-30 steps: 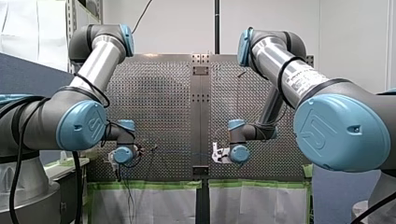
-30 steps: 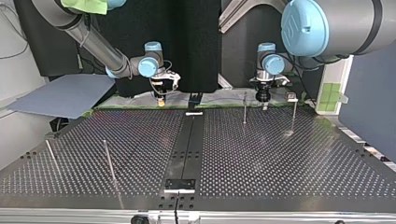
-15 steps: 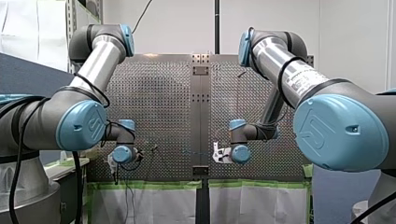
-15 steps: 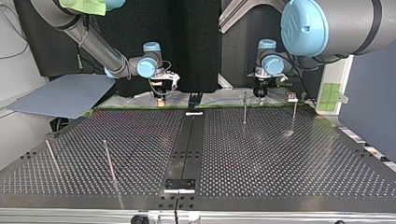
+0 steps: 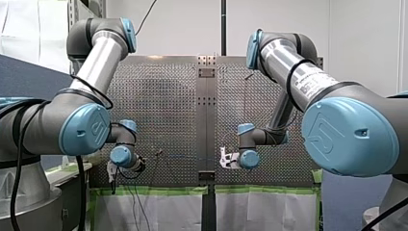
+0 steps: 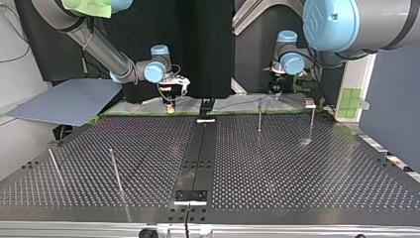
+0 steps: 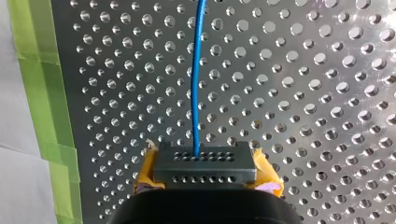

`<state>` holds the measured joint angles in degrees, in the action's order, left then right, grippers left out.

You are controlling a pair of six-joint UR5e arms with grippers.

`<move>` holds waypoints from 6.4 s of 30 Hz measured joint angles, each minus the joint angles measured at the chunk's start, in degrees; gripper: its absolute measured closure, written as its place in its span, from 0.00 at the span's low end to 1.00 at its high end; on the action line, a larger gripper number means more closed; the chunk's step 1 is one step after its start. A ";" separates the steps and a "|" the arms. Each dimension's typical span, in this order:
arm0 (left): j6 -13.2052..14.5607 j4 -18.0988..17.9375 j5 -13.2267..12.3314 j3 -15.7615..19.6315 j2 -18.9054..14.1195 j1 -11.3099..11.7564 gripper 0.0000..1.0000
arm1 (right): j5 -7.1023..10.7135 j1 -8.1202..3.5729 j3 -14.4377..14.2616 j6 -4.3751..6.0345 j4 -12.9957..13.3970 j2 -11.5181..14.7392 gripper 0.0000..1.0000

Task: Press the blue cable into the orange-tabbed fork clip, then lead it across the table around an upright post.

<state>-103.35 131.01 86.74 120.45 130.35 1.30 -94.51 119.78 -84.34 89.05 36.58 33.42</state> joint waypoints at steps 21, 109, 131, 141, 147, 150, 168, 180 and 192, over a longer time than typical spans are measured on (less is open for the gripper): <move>-0.77 1.50 -5.07 4.07 -7.25 -3.19 0.00 | 0.70 -0.28 0.01 0.00 -0.01 -0.31 1.00; 0.93 2.66 18.27 -14.74 2.20 -18.47 0.00 | 3.19 -0.65 1.19 0.09 -0.35 -1.84 1.00; 3.42 6.22 19.31 -21.61 8.37 -19.71 0.00 | 3.11 -0.98 1.23 -0.11 -0.71 -2.18 1.00; 4.88 6.28 19.97 -21.83 8.37 -19.83 0.09 | 3.19 -1.00 1.52 -0.18 -0.79 -2.51 1.00; 8.25 6.19 20.15 -21.84 8.33 -20.06 0.74 | 3.18 -0.99 1.56 -0.17 -0.86 -2.53 1.00; 9.31 6.19 20.17 -21.85 8.34 -20.10 1.00 | 3.19 -0.99 1.56 -0.18 -0.88 -2.53 1.00; 8.33 5.50 19.70 -21.83 5.35 -20.13 1.00 | 3.78 -0.95 1.55 -0.58 -1.66 -1.06 1.00; 3.27 5.60 18.07 -21.83 -1.07 -20.69 1.00 | 4.51 -0.90 1.80 -0.34 -5.21 6.25 1.00; 0.57 5.40 16.12 -21.84 -2.02 -21.46 1.00 | 4.54 -0.58 3.75 -0.35 -9.06 12.61 1.00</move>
<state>-102.77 136.42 102.86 98.61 128.33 -20.16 -89.98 119.20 -80.59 88.70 27.52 46.03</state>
